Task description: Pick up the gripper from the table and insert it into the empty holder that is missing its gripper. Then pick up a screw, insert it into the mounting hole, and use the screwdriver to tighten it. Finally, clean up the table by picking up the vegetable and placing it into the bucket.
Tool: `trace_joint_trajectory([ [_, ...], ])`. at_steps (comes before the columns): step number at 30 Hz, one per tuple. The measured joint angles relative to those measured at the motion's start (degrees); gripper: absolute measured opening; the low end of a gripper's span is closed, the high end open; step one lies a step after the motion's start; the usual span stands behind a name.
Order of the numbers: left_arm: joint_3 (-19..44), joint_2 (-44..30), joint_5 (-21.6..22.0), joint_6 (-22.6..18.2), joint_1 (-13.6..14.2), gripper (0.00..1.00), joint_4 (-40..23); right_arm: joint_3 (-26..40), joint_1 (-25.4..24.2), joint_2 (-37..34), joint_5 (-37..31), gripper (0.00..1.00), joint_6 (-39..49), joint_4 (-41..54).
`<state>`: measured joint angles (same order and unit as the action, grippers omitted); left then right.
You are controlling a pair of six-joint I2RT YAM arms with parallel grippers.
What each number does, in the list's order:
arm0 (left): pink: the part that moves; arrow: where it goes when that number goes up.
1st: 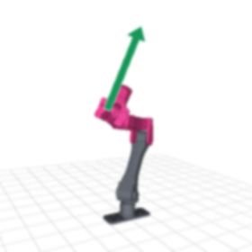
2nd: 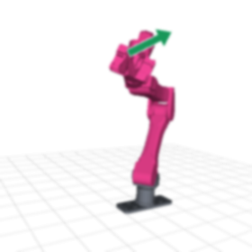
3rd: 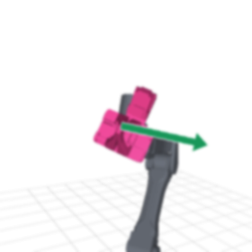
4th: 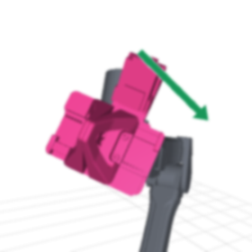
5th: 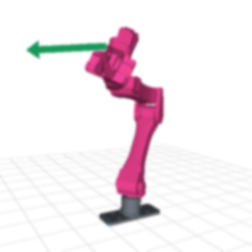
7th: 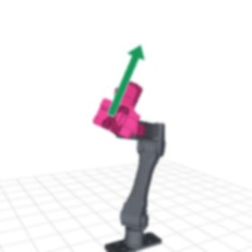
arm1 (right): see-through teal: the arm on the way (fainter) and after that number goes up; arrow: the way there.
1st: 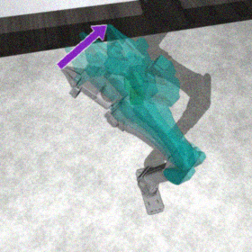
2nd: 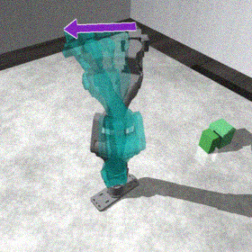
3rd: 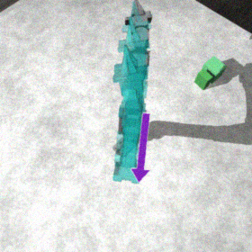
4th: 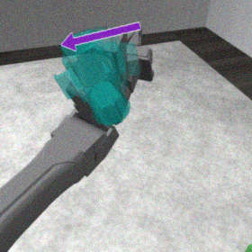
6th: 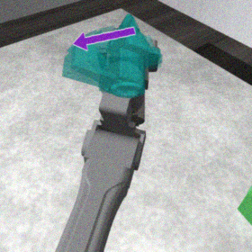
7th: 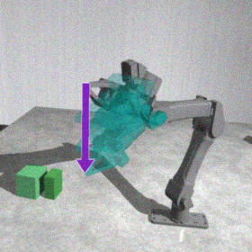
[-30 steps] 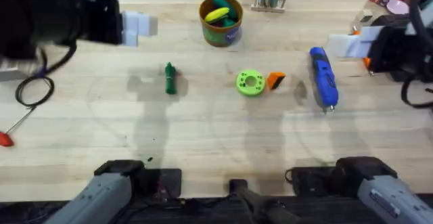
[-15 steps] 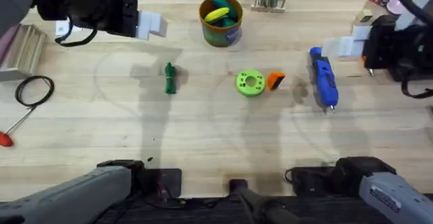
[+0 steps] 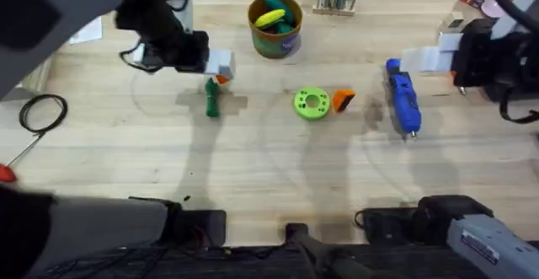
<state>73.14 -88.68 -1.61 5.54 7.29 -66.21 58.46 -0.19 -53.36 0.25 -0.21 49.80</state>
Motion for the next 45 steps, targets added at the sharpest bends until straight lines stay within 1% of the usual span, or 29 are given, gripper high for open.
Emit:
trace_joint_trajectory([
  [3,-0.1,-3.8,-0.4,1.0,0.0,0.996,2.3,0.0,0.0,0.0,0.0,0.959,0.0,0.0],
  [6,-0.6,-7.0,-0.7,0.9,0.0,0.999,4.5,0.0,0.0,0.0,0.0,0.959,0.0,0.0],
  [11,-0.9,-12.1,-0.7,0.3,-0.1,0.98,6.1,0.0,0.0,0.0,0.0,0.96,0.0,0.0],
  [15,-0.9,-15.5,-0.7,0.0,-0.7,0.926,6.1,0.0,0.0,0.0,0.0,0.959,0.0,0.0],
  [18,-0.9,-16.8,-0.7,-0.1,-1.4,0.909,6.3,0.0,0.0,0.0,0.0,0.959,0.0,0.0],
  [19,-0.9,-17.1,-0.7,-0.1,-1.7,0.879,6.3,0.0,0.0,0.0,0.0,0.959,0.0,0.0],
  [23,-0.9,-17.7,-0.7,-0.4,-2.4,0.673,6.2,0.0,0.0,-0.4,0.0,0.959,0.0,0.0],
  [26,-1.1,-17.8,-1.0,-0.5,-2.4,0.225,6.2,0.1,0.0,-1.7,0.0,0.959,0.0,-0.1],
  [27,-1.2,-17.8,-1.2,-0.7,-2.4,0.056,6.2,0.2,0.0,-2.2,0.0,0.96,0.0,0.0],
  [28,-1.2,-17.8,-1.4,-0.7,-2.3,0.018,6.2,0.2,0.0,-2.6,0.0,0.96,0.0,-0.1],
  [40,-1.2,-17.7,-1.6,-0.7,-2.4,0.01,6.1,0.2,0.0,-3.8,0.0,0.959,0.0,-0.5],
  [43,-0.9,-16.4,-1.9,-0.7,-2.4,0.01,3.8,0.2,0.0,-3.8,0.0,0.959,0.0,-0.5],
  [45,-0.2,-14.0,-2.1,-0.7,-2.4,0.01,1.9,0.2,0.0,-3.5,0.0,0.959,0.0,-0.5],
])
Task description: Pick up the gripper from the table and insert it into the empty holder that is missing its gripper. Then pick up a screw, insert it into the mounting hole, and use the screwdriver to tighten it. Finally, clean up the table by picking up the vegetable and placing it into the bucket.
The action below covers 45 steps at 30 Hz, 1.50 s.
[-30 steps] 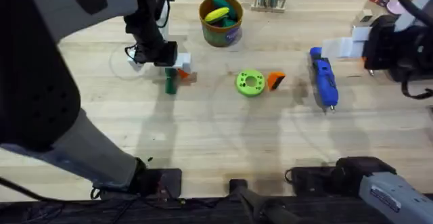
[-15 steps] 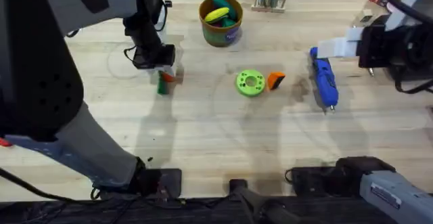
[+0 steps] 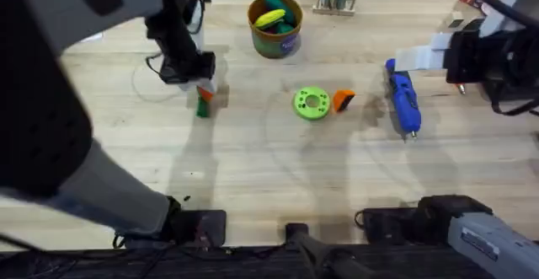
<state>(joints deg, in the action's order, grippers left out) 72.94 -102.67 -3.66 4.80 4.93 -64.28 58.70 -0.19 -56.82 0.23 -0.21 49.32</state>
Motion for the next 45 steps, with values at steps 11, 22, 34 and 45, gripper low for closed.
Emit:
trace_joint_trajectory([
  [11,6.4,20.1,-0.1,0.0,0.0,0.01,-5.1,0.2,0.0,10.9,0.0,0.959,0.0,0.1],
  [22,6.4,27.3,-0.2,0.1,0.0,0.98,-5.4,0.4,0.0,15.4,0.0,0.959,0.0,0.7],
  [34,6.4,27.3,-0.2,0.2,0.0,0.985,-5.7,0.4,0.0,15.4,0.0,0.959,0.0,0.8],
  [45,6.4,27.3,-0.2,0.2,0.0,0.986,-13.2,0.4,0.0,15.4,0.0,0.959,0.0,0.8],
])
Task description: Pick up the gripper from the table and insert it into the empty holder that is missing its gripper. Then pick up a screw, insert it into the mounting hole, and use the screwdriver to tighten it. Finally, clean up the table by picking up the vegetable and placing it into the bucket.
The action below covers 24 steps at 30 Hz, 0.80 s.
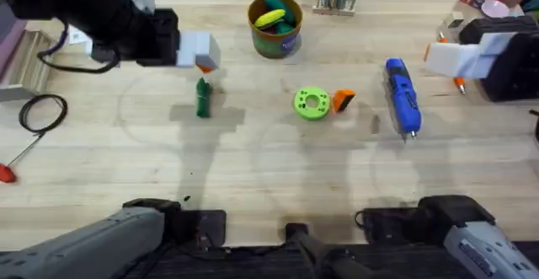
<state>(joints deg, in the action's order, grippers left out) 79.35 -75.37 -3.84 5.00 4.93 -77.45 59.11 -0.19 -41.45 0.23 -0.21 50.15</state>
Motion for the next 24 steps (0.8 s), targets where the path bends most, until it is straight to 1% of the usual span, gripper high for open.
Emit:
trace_joint_trajectory([
  [2,0.0,0.0,-0.1,0.0,0.0,0.986,3.0,0.0,0.0,0.0,0.0,0.959,0.0,0.0],
  [4,0.0,0.0,-1.0,0.0,0.0,0.986,4.0,0.0,0.0,0.0,0.0,0.959,0.0,0.0],
  [8,0.0,0.0,-2.2,0.0,0.0,0.985,0.3,0.0,0.0,0.0,0.0,0.959,0.0,0.0],
  [11,0.0,0.0,-2.1,0.0,0.0,0.985,0.5,0.0,0.0,0.0,0.0,0.959,0.0,0.0],
  [14,0.0,0.0,-2.1,-0.5,0.1,0.985,3.3,0.0,0.0,0.0,0.0,0.959,0.0,0.0],
  [19,0.0,0.0,-2.1,-4.1,1.5,0.985,8.1,0.0,0.0,0.0,0.0,0.959,0.0,0.0],
  [24,-0.1,2.0,-2.1,-5.7,2.2,0.985,12.9,0.0,0.0,0.0,0.0,0.959,0.0,0.0],
])
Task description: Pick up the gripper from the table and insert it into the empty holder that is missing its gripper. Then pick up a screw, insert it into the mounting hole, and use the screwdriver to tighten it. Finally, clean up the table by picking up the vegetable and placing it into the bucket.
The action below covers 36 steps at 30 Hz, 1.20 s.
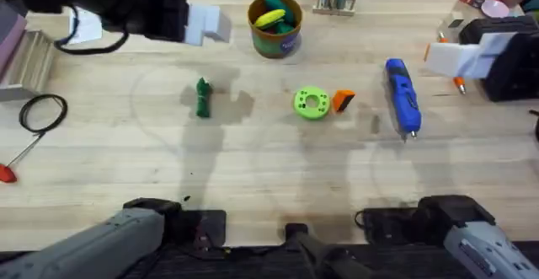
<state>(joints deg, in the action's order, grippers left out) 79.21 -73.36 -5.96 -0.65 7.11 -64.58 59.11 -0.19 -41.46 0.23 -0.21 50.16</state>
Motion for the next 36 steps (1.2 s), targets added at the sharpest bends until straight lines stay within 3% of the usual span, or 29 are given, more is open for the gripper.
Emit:
trace_joint_trajectory([
  [5,-2.6,9.1,0.2,-0.6,-0.4,0.985,4.8,0.0,0.0,0.0,0.0,0.959,0.0,0.0],
  [9,-8.3,18.9,0.2,-0.7,-2.1,0.985,10.1,0.0,0.0,0.0,0.0,0.96,0.0,0.0],
  [18,-33.0,38.5,-4.4,-0.9,-8.2,0.986,32.5,0.0,0.0,0.0,0.0,0.959,0.0,0.0],
  [26,-58.2,55.4,-11.9,-1.0,-8.4,0.985,54.8,0.0,0.0,0.0,0.0,0.959,0.0,0.0],
  [31,-69.9,63.5,-15.8,-0.8,-8.4,0.985,63.7,0.0,0.0,0.0,0.0,0.959,0.0,0.0],
  [36,-76.1,70.3,-17.4,2.1,-8.4,0.985,67.2,0.0,0.0,0.0,0.0,0.96,0.0,0.0],
])
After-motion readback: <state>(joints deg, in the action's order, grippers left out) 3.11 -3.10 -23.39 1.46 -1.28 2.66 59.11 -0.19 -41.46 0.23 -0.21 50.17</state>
